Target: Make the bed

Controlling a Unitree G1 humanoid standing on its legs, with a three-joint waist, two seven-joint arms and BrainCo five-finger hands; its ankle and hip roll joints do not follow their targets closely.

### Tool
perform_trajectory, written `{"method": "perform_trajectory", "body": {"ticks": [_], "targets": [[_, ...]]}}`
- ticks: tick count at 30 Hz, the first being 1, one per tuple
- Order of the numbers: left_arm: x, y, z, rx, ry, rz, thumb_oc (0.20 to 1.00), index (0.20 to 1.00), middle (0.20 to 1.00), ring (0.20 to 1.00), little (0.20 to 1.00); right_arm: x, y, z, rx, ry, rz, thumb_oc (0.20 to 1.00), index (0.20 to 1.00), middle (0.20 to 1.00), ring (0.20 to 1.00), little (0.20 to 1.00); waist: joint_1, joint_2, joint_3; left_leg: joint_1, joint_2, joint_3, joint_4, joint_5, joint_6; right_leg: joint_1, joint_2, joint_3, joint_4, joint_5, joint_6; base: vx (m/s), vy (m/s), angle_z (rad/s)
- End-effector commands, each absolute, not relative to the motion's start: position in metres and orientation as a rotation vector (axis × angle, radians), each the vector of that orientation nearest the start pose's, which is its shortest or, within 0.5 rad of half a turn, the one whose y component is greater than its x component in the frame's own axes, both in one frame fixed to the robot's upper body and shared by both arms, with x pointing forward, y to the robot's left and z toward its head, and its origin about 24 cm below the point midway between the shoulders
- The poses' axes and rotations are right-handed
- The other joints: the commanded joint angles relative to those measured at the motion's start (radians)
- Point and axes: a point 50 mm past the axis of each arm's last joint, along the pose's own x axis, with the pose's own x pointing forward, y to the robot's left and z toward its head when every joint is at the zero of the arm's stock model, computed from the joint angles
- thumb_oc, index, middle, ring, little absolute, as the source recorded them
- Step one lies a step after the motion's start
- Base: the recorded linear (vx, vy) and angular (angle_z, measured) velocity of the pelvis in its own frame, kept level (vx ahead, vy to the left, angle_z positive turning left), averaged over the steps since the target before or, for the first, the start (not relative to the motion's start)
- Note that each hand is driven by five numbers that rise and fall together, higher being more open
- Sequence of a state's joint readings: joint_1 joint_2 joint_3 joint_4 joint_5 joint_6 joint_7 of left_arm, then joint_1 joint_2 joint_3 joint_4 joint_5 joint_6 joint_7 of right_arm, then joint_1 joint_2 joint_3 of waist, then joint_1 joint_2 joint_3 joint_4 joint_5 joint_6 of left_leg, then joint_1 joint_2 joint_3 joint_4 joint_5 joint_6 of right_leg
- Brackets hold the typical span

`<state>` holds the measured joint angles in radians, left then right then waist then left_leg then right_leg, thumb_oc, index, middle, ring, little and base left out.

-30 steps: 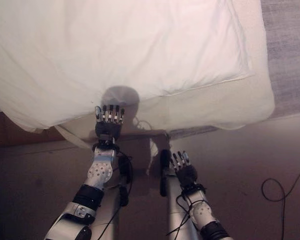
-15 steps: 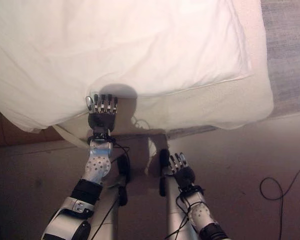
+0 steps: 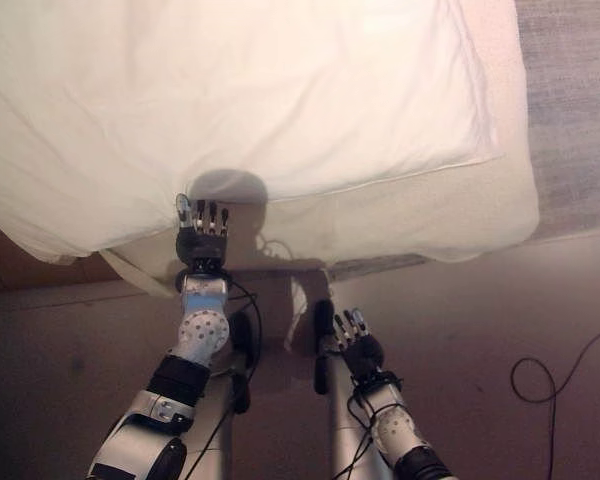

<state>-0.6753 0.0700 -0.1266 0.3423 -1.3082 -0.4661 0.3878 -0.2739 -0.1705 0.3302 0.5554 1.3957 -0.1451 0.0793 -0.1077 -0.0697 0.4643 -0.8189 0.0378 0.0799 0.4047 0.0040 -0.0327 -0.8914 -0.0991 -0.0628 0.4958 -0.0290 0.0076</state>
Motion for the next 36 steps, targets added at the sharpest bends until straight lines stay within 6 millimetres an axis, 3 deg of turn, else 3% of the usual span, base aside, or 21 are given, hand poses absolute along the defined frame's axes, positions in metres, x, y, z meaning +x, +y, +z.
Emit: {"method": "perform_trajectory", "body": {"ticks": [1,6,17,26,36], "targets": [[0.356,0.138,0.146,-1.241,-0.252,0.294,1.0,1.0,1.0,1.0,1.0,0.278,-0.124,-0.016,1.062,0.314,0.06,1.0,1.0,1.0,1.0,1.0,0.001,0.064,-0.058,-0.045,-0.028,0.001,0.018,-0.029,0.021,0.003,-0.017,-0.008,-0.048,0.016,0.103,0.0,0.0,0.0],[0.356,0.137,0.138,-1.255,-0.199,0.332,1.0,1.0,1.0,1.0,1.0,0.28,-0.125,-0.011,1.053,0.298,0.066,1.0,1.0,1.0,1.0,1.0,0.001,0.068,-0.051,-0.043,-0.026,0.003,0.017,-0.03,0.025,0.003,-0.017,-0.006,-0.044,0.015,0.101,0.0,0.002,0.01],[0.361,0.141,0.142,-1.26,-0.209,0.347,1.0,1.0,1.0,1.0,1.0,0.281,-0.123,-0.01,1.026,0.295,0.075,1.0,1.0,1.0,1.0,1.0,-0.01,0.064,-0.05,-0.041,-0.019,0.008,0.019,-0.033,0.021,0.003,-0.012,0.001,-0.044,0.013,0.098,0.0,0.0,0.0],[0.374,0.153,0.176,-1.275,-0.313,0.346,1.0,1.0,1.0,1.0,1.0,0.279,-0.126,-0.014,0.991,0.316,0.077,1.0,1.0,1.0,1.0,1.0,-0.032,0.055,-0.061,-0.039,-0.011,0.021,0.016,-0.037,0.016,-0.001,-0.006,0.012,-0.043,0.013,0.1,0.0,0.001,-0.01],[0.375,0.156,0.219,-1.289,-0.484,0.259,1.0,1.0,1.0,1.0,1.0,0.267,-0.131,-0.027,0.981,0.351,0.065,1.0,1.0,1.0,1.0,1.0,-0.048,0.051,-0.091,-0.053,-0.008,0.023,0.024,-0.041,0.011,-0.017,-0.003,0.017,-0.039,0.012,0.099,0.0,0.0,-0.02]]}}
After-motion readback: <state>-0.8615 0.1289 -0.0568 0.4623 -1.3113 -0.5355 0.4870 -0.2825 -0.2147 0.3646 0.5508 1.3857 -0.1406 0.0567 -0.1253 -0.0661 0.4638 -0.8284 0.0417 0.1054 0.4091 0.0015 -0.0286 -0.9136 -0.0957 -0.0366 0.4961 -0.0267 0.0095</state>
